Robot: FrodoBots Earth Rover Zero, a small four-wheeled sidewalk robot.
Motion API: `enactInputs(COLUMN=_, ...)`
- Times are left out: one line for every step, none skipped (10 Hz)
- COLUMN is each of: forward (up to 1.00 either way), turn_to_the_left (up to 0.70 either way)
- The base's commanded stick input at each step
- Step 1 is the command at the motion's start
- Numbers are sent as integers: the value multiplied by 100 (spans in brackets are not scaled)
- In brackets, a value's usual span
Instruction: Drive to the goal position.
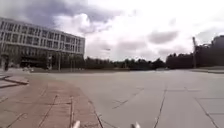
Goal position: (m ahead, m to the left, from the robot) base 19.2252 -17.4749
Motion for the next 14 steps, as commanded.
enactInputs(forward=70, turn_to_the_left=0)
enactInputs(forward=70, turn_to_the_left=0)
enactInputs(forward=70, turn_to_the_left=0)
enactInputs(forward=70, turn_to_the_left=0)
enactInputs(forward=70, turn_to_the_left=0)
enactInputs(forward=70, turn_to_the_left=0)
enactInputs(forward=70, turn_to_the_left=0)
enactInputs(forward=70, turn_to_the_left=0)
enactInputs(forward=70, turn_to_the_left=0)
enactInputs(forward=70, turn_to_the_left=0)
enactInputs(forward=70, turn_to_the_left=0)
enactInputs(forward=70, turn_to_the_left=0)
enactInputs(forward=70, turn_to_the_left=0)
enactInputs(forward=70, turn_to_the_left=0)
